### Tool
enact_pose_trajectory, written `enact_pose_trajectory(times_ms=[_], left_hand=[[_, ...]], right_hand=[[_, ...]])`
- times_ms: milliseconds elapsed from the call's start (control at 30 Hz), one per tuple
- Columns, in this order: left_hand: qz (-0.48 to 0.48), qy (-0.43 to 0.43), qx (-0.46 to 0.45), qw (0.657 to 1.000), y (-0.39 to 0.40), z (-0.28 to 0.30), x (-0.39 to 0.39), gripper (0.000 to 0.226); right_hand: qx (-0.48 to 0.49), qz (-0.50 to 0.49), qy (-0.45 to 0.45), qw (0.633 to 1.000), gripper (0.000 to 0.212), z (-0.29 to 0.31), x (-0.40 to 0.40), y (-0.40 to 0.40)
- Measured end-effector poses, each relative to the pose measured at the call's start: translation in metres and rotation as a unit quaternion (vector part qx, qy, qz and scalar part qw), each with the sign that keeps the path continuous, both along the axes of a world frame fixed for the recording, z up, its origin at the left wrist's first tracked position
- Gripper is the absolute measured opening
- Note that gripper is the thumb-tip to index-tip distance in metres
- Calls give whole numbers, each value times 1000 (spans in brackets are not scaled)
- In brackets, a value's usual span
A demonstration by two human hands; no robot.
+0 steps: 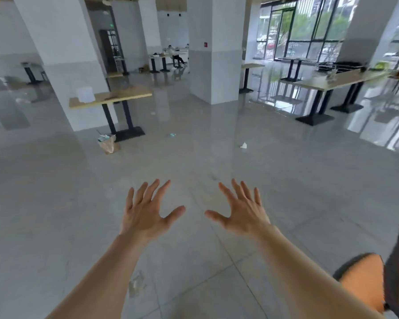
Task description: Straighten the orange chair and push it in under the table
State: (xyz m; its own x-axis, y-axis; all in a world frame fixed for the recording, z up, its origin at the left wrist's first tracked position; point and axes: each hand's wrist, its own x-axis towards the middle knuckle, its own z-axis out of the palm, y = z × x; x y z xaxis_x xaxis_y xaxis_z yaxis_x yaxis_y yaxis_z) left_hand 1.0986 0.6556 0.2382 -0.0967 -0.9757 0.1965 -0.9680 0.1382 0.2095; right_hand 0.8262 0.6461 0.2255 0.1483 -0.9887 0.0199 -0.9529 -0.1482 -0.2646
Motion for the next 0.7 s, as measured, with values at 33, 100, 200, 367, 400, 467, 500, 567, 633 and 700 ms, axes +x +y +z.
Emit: enact_pose_trajectory(times_ms=[33, 100, 200, 367, 400, 467, 500, 567, 633, 700], left_hand=[[-19, 0, -2, 1000, -35, -4, -11, 94], [-54, -4, -6, 999, -108, -11, -37, 92], [-126, -2, 4, 992, -214, -21, -85, 91], [-272, -3, 17, 962, -356, -17, -207, 98], [-306, -7, 18, 952, -375, -15, -238, 102], [-371, -9, 17, 928, -403, -13, -301, 109], [-402, -9, 18, 915, -413, -13, -335, 111], [-460, -8, 17, 888, -422, -16, -404, 113], [-518, -13, 20, 855, -421, -23, -472, 113], [-574, -23, 25, 818, -408, -34, -542, 112]], right_hand=[[1, -22, 1, 1000, 107, -5, -12, -25], [-1, -66, 5, 998, 107, -11, -37, -74], [-1, -140, 11, 990, 106, -14, -79, -139], [3, -283, 10, 959, 105, -3, -166, -203], [4, -315, 8, 949, 104, 0, -187, -207], [6, -377, 5, 926, 104, 1, -228, -205], [7, -409, 4, 912, 105, 0, -248, -200], [10, -472, 4, 882, 105, -4, -291, -184], [12, -527, 7, 850, 107, -10, -330, -162], [12, -580, 7, 814, 112, -20, -368, -133]])
